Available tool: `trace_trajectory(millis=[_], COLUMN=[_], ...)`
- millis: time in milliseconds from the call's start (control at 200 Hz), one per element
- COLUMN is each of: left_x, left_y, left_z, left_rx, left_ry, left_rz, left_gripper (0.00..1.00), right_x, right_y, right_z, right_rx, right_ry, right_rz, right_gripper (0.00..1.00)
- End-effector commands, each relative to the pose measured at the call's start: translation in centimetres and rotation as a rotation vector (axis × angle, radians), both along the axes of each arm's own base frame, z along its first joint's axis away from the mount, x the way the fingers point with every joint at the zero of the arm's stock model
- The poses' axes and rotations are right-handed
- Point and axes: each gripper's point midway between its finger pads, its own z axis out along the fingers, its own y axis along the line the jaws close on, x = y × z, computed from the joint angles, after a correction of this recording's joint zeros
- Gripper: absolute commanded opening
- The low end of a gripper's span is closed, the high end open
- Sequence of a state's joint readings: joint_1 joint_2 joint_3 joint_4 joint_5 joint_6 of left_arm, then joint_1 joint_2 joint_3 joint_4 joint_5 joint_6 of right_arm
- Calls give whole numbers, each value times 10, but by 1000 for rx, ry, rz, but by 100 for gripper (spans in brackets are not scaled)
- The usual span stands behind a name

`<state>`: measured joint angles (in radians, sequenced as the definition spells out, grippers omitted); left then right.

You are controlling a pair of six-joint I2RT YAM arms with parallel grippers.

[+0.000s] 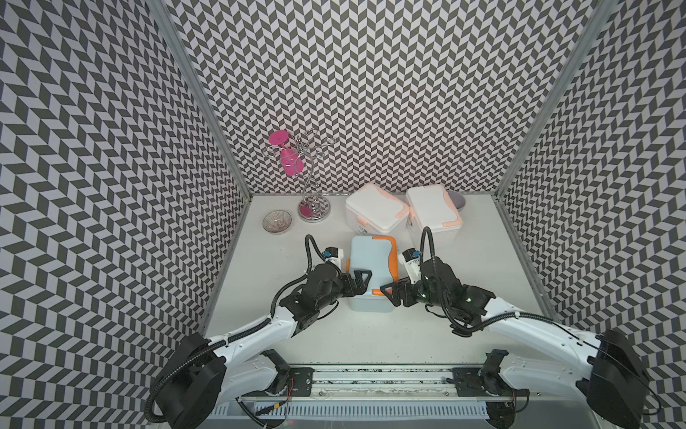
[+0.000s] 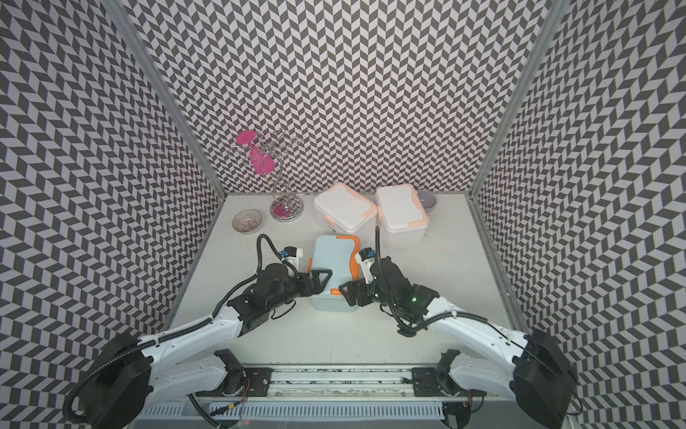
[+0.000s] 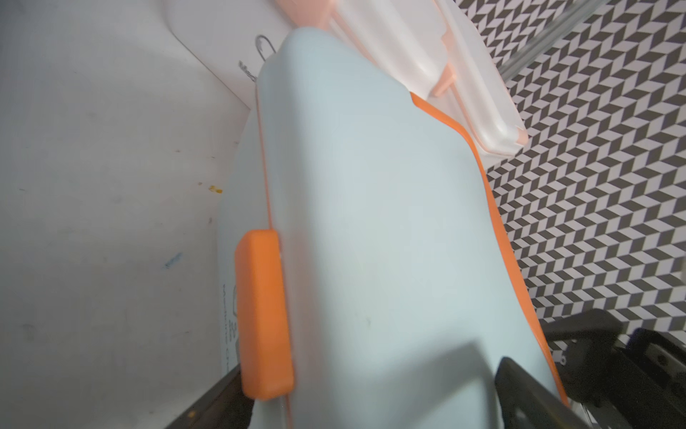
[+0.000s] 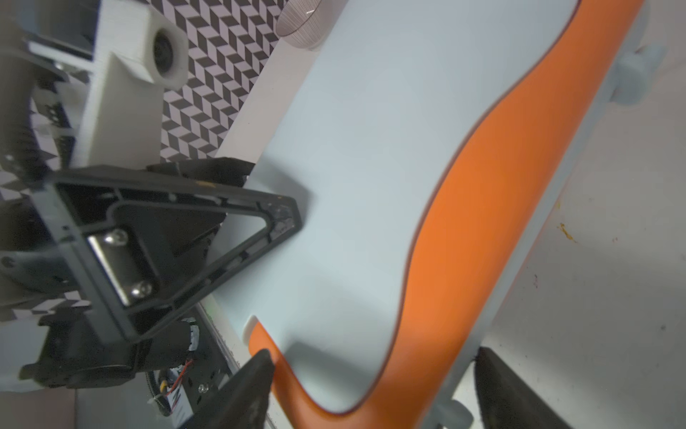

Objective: Open first aid kits and take out gauze
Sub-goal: Move the first aid kit to the center of the board.

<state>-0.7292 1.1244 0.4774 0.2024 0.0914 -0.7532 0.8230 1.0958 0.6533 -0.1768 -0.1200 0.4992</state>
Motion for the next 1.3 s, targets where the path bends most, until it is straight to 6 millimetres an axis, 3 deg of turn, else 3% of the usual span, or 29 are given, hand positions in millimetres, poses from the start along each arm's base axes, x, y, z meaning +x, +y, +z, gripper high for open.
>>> trace_trajectory(millis=[0,255,406,496,631,761,941,1172,1297], left_x=[-19,-22,-11,-6,-3,-8,-19,-51,-70], left_y=[-25,-17,-5,-1,-1,-13,-29,-65,-75], left_z=[11,22,33,34,32,30,20,15,6], left_rx=[-38,-45,-38,-55,-94,-113,-133,-174,-183], left_ry=[11,-62,-97,-88,-76,-47,-5,33,63], left_rz=[-116,-111,-92,-103,-130,-202,-280,-403,-444], left_gripper=[99,100,100,100,100,100,100,99,98], right_x=[8,42,62,78,90,81,61,17,5], right_y=[-26,-82,-80,-78,-59,-41,-42,-43,-54], right_z=[7,28,46,49,43,26,1,3,4], right_rx=[13,36,118,130,169,200,173,177,185], right_ry=[-39,-69,-93,-86,-56,16,65,44,35], right_rz=[-141,-340,-289,-275,-136,26,43,48,6], right_gripper=[99,100,100,100,98,88,78,74,74])
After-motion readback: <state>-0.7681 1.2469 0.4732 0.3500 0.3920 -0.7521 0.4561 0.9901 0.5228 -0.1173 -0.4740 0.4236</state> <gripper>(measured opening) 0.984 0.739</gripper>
